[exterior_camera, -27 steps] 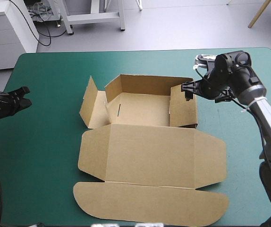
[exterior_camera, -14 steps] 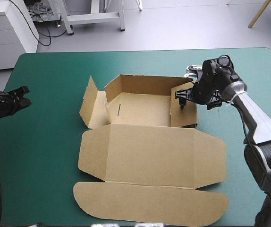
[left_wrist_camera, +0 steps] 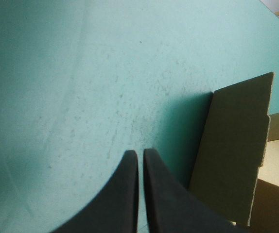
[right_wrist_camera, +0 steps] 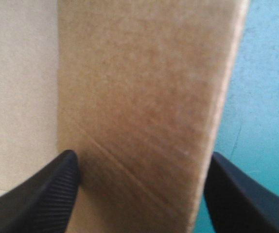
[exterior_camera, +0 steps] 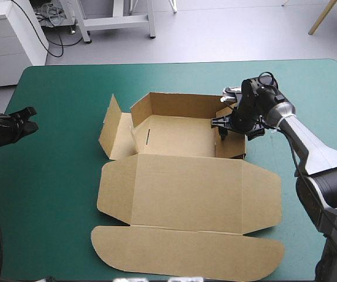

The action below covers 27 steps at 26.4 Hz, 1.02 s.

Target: Fold the box

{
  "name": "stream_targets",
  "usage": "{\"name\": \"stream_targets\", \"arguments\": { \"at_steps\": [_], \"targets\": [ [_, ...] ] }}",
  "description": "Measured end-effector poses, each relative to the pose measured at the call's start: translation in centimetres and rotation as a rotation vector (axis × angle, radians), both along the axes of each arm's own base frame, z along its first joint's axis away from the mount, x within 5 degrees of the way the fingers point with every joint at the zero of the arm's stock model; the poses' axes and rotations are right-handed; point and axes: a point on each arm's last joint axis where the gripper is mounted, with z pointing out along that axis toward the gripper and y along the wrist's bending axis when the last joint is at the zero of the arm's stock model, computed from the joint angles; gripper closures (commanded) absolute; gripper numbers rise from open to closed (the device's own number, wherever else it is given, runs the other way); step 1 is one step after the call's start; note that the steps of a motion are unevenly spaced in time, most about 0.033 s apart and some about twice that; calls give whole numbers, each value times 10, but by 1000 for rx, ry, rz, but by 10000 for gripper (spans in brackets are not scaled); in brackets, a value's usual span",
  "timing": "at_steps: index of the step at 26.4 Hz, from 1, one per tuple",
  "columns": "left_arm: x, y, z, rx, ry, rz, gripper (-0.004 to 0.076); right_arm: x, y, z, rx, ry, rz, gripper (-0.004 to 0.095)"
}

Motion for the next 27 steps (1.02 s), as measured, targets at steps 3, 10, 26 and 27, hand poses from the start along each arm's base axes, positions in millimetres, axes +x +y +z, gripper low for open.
{"name": "stream_targets", "arguments": {
  "at_steps": [3,10,26,27],
  "targets": [
    [0,0,0,0,0,0,710,-1,-1,0,-9,10,-1,917],
    [0,0,0,-2,2,-2,710,-1,-2,0,-29,9,4,908],
    [0,0,0,105,-34,-108,710,-53,-15,131,33,-362,155,908],
    [0,0,-1,124,-41,-127,710,-62,-16,146,48,-403,166,908]
  ]
}}
